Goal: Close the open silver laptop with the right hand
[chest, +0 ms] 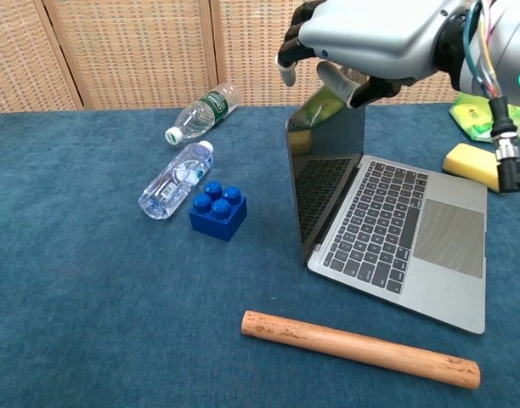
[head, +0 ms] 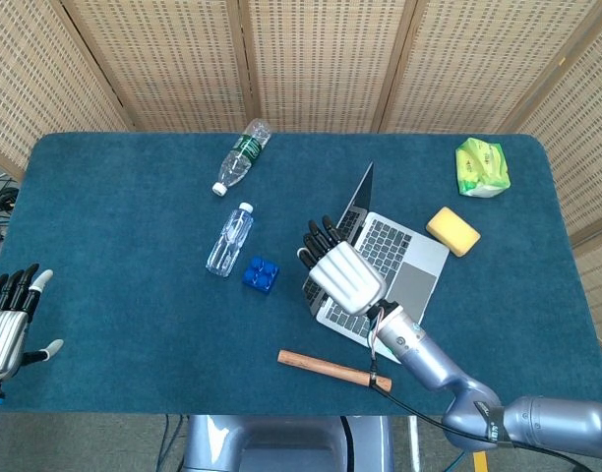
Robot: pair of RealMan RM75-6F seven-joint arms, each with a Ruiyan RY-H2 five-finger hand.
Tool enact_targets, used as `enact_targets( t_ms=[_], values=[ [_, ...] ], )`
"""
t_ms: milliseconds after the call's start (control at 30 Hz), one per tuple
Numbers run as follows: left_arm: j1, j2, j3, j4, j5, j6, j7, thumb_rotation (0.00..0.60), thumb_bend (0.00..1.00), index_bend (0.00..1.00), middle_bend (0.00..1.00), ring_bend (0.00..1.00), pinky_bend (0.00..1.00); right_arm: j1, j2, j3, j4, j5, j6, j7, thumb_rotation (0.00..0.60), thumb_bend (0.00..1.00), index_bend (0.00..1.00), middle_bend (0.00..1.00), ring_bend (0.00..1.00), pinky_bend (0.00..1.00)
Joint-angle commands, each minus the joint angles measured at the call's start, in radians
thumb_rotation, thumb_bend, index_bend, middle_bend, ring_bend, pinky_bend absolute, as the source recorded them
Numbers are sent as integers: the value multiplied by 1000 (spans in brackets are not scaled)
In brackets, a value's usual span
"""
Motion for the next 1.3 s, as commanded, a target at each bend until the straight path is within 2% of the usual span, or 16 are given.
enact_targets(
  t_ms=[33,733,1300],
  values=[
    [0,0,0,1,-1,-1,0,600,78,0,0,0,0,5,-9,-6,11,16,0,-9,600,865,306,270,149,165],
    [-2,-3,3,0,3,-1,7,600,79,0,0,0,0,14,-9,-44,32,64,28,-14,600,872,324,271,149,165],
    [-4,-6,7,-2,10,-2,15,600,79,0,0,0,0,7,26,-65,22,113,79,-62,600,878,363,303,155,165]
  ],
)
